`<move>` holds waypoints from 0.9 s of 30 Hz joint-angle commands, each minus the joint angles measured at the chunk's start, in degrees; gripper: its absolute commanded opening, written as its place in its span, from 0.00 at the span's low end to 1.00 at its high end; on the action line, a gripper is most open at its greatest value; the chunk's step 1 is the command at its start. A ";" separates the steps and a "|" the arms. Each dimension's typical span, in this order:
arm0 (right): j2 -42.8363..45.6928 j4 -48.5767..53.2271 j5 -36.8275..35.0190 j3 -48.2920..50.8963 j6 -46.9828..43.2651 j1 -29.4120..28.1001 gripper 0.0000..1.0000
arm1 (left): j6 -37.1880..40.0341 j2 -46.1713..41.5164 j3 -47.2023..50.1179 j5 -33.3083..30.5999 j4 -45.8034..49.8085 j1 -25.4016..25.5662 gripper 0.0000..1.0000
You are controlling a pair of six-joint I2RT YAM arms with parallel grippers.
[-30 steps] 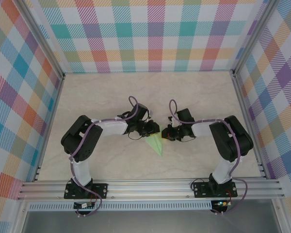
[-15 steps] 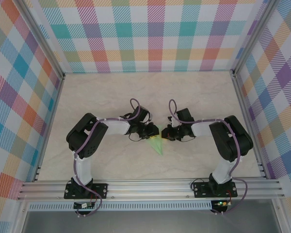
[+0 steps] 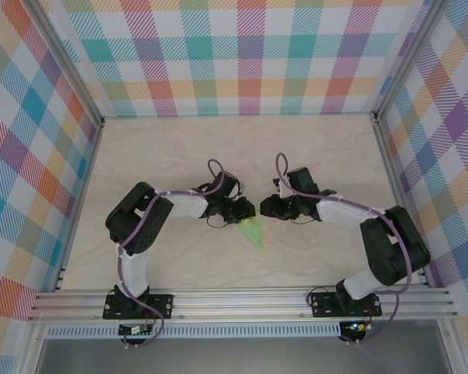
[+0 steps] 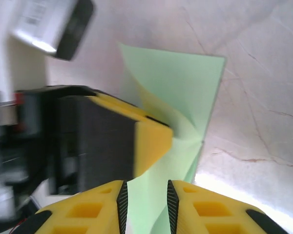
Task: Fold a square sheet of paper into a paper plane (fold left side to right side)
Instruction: Fourth fold the wing at the center of the table.
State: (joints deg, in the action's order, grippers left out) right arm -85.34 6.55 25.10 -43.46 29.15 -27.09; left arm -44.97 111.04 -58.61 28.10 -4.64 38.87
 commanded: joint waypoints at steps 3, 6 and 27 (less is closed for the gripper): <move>2.55 -1.93 8.64 5.25 2.92 -4.41 0.27 | -0.20 0.84 2.42 -2.10 4.62 0.59 0.20; 1.41 -4.40 10.23 6.37 5.27 -8.02 0.28 | -0.18 0.64 2.62 -2.09 4.62 0.58 0.20; -6.97 -4.00 6.70 6.26 4.43 -10.44 0.27 | 0.06 0.22 2.41 -2.17 5.06 0.57 0.20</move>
State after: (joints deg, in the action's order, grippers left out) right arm -91.37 3.25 31.94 -37.56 33.85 -37.19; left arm -45.21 110.83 -58.26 27.83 -4.91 38.89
